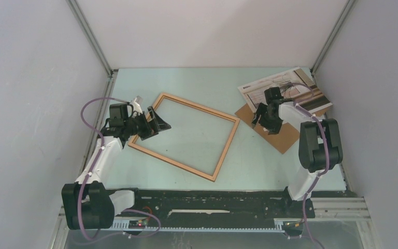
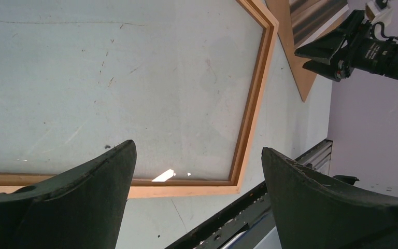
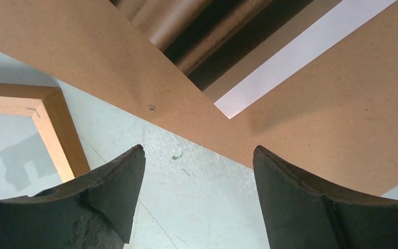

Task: Put the photo into the frame

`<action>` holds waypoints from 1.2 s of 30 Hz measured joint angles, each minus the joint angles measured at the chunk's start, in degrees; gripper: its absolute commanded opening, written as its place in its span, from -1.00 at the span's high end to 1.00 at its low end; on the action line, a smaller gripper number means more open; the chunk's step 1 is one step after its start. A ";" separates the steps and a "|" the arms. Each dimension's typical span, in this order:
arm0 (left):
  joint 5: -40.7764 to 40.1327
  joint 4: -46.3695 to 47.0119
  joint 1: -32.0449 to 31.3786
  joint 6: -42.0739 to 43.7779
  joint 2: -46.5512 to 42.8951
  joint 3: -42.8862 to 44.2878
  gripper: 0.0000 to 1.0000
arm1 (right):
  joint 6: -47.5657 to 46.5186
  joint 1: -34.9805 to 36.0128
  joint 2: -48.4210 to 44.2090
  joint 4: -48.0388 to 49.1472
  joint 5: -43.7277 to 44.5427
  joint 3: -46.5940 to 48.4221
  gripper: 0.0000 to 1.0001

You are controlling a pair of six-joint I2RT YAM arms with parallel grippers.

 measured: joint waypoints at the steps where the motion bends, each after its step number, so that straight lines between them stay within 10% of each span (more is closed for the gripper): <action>1: 0.00 0.04 0.00 0.00 0.00 0.00 -0.95 | -0.24 -0.02 0.07 -0.72 0.61 0.76 -0.66; 15: 0.13 2.95 -1.73 0.02 -0.20 -1.42 -1.00 | -1.88 -7.58 6.08 -0.55 -2.54 10.60 -0.64; 23: -7.39 9.09 -14.97 -4.76 -3.13 -1.40 -1.00 | -1.57 -7.87 10.08 1.60 -8.02 11.26 -0.57; 36: -28.61 23.71 -35.43 -24.04 36.63 28.63 -1.00 | 5.77 -13.20 8.90 12.76 -22.53 4.26 -0.56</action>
